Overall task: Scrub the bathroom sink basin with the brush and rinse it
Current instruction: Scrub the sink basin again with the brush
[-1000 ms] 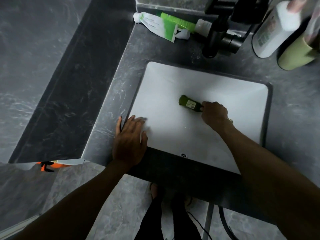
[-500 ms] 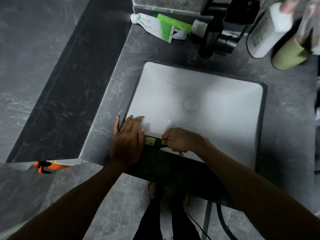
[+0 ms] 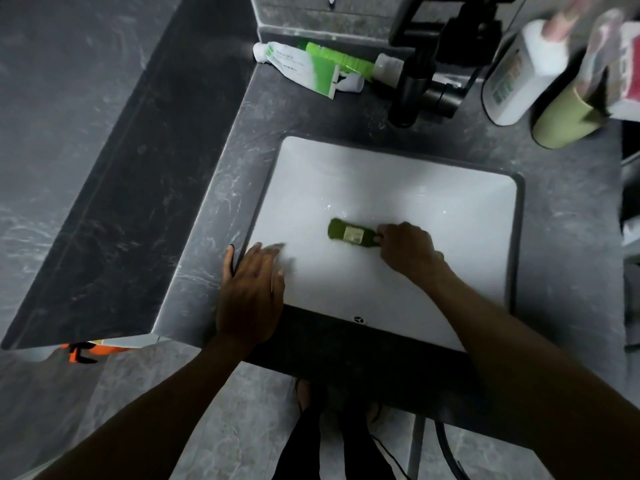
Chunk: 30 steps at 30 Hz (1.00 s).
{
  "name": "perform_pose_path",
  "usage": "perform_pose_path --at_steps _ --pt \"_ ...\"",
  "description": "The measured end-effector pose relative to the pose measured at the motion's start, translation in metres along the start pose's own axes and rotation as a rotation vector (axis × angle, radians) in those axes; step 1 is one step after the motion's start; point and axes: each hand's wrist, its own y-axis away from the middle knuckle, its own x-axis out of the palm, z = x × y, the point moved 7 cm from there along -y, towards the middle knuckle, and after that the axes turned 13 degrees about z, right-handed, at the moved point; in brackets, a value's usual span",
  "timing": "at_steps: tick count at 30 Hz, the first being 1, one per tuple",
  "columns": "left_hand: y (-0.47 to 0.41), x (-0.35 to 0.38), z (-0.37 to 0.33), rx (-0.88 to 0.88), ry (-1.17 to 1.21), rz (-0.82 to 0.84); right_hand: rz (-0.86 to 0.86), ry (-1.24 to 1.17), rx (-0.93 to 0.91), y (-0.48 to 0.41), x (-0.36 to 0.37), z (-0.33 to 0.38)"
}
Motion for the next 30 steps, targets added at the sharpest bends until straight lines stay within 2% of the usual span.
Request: perform_pose_path --at_steps 3,6,10,16,23,27,30 --pt "0.0 0.002 0.001 -0.008 -0.01 0.012 -0.108 -0.009 0.053 -0.02 -0.023 -0.017" --pt "0.001 0.003 0.001 -0.006 -0.014 0.005 -0.089 0.004 0.145 -0.036 -0.027 -0.043" --pt "-0.001 0.005 0.004 -0.015 -0.016 0.027 -0.03 -0.185 0.151 -0.032 0.0 -0.069" --pt "0.0 0.0 0.0 -0.002 -0.012 -0.014 0.233 -0.106 -0.069 -0.002 0.035 -0.012" --pt "-0.001 0.001 0.001 -0.006 -0.015 0.007 0.546 -0.234 -0.26 0.047 0.052 0.061" --pt "0.0 0.001 0.001 0.003 -0.01 -0.019 0.663 -0.362 -0.286 0.077 0.042 0.075" --pt "0.001 0.0 0.0 0.009 0.002 -0.05 0.792 -0.326 -0.211 0.093 0.037 0.042"
